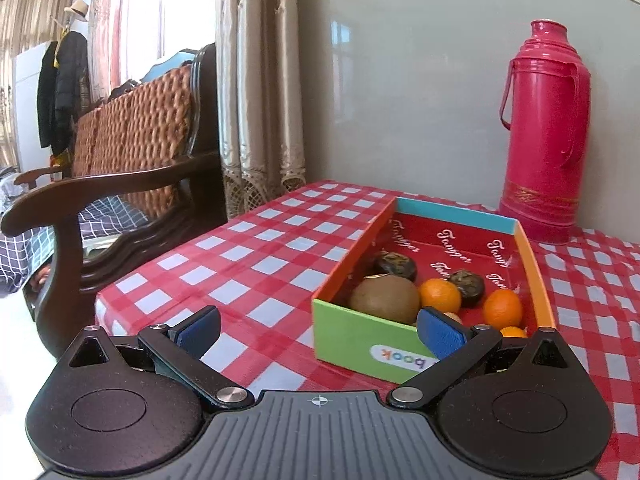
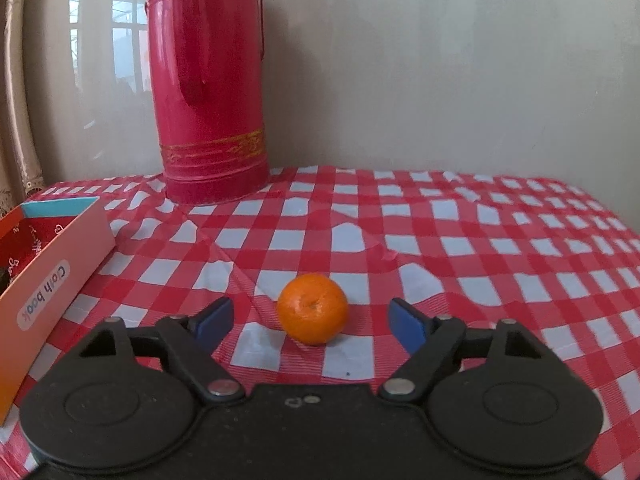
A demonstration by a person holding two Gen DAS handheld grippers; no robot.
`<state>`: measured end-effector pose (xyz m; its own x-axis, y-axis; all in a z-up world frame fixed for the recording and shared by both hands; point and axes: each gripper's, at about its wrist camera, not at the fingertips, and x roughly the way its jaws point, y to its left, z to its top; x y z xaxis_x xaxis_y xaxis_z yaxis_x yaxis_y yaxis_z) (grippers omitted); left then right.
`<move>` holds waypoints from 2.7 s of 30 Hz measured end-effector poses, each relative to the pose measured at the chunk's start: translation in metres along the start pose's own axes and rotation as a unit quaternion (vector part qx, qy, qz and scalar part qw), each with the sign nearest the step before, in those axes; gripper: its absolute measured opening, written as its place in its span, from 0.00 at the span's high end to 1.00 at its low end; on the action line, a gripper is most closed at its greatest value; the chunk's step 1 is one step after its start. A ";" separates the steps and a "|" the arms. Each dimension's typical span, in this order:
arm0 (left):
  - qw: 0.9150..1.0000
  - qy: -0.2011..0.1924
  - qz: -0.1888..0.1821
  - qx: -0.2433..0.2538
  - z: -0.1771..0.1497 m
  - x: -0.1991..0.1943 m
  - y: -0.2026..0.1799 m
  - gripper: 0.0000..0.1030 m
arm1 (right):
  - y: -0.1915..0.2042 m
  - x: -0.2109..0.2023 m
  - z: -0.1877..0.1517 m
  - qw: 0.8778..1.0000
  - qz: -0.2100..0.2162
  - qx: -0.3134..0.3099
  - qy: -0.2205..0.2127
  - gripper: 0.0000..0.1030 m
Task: Organize fruits
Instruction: 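Withdraw the left gripper while the right gripper reaches and closes on the last mandarin, then carry the mandarin with the right gripper into the box and release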
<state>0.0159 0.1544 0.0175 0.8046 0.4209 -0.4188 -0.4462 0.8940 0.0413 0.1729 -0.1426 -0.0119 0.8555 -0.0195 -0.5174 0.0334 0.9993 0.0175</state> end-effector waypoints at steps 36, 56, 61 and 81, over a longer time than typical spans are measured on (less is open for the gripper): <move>0.998 0.015 0.051 -0.032 -0.007 0.007 0.060 0.00 | 0.012 0.016 0.001 0.999 0.027 0.018 0.012 0.66; 0.996 0.017 0.066 -0.064 -0.012 0.007 0.091 0.00 | 0.127 -0.040 0.011 0.974 0.205 -0.082 -0.051 0.66; 0.995 0.017 0.066 -0.077 -0.013 0.009 0.099 0.00 | 0.170 -0.050 0.003 0.963 0.233 -0.126 -0.043 0.66; 0.997 0.040 0.028 -0.066 -0.004 0.005 0.093 0.00 | 0.136 -0.126 -0.007 0.982 0.153 -0.102 -0.040 0.08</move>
<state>-0.0235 0.2393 0.0155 0.7456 0.4517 -0.4900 -0.5414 0.8392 -0.0503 0.0661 -0.0036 0.0497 0.8474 0.2882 -0.4460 -0.3285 0.9444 -0.0137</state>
